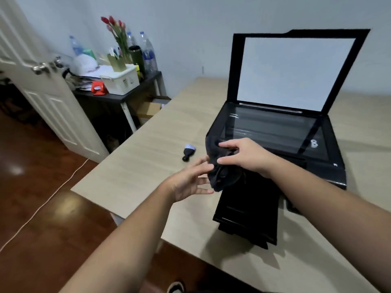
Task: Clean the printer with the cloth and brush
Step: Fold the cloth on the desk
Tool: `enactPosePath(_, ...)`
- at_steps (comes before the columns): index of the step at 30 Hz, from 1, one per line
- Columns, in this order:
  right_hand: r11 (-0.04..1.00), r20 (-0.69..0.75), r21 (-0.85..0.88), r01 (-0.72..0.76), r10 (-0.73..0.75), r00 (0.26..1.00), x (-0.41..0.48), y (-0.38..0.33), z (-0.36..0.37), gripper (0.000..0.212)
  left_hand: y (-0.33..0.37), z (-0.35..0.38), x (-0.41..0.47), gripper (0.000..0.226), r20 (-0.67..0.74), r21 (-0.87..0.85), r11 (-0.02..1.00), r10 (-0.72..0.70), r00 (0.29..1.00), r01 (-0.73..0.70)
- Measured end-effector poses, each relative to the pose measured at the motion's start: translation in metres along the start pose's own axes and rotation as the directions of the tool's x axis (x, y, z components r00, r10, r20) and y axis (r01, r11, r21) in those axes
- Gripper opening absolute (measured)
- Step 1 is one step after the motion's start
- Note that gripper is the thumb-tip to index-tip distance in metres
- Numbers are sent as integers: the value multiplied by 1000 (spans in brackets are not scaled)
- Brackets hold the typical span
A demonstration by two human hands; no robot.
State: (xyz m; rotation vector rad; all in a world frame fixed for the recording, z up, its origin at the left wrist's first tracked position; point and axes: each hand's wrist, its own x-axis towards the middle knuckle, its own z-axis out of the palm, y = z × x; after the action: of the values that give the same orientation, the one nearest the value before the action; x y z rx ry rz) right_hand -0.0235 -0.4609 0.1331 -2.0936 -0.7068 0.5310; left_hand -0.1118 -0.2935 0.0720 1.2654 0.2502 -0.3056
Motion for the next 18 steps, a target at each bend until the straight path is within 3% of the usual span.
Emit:
enactPosePath(2, 999, 67, 35, 16, -18, 998, 17, -8, 16, 65, 1, -7, -5, 39, -130, 181, 983, 67, 989, -43)
enactPosePath(4, 995, 76, -82, 64, -57, 995, 35, -15, 32, 58, 1, -23, -8, 21, -253, 298, 952, 144, 957, -64)
enactPosePath(7, 947, 100, -295, 126, -100, 990, 51, -19, 47, 42, 9, -52, -17, 3, -252, 451, 893, 129, 959, -2)
enactPosePath(9, 941, 157, -311, 133, -87, 984, 64, -26, 58, 39, 24, -80, -25, 6, -197, 542, 836, 29, 980, 84)
enactPosePath(12, 938, 242, -327, 117, -37, 970, 84, -39, 71, 30, 52, -120, -31, 8, -188, 683, 698, -116, 975, 214)
enactPosePath(16, 756, 241, -616, 219, -84, 967, 110, -52, 90, 23, 92, -171, -30, 3, -280, 827, 478, -108, 954, 297)
enactPosePath(18, 720, 240, -662, 206, -56, 969, 120, -52, 94, 23, 111, -194, -32, 11, -283, 868, 394, -109, 953, 303)
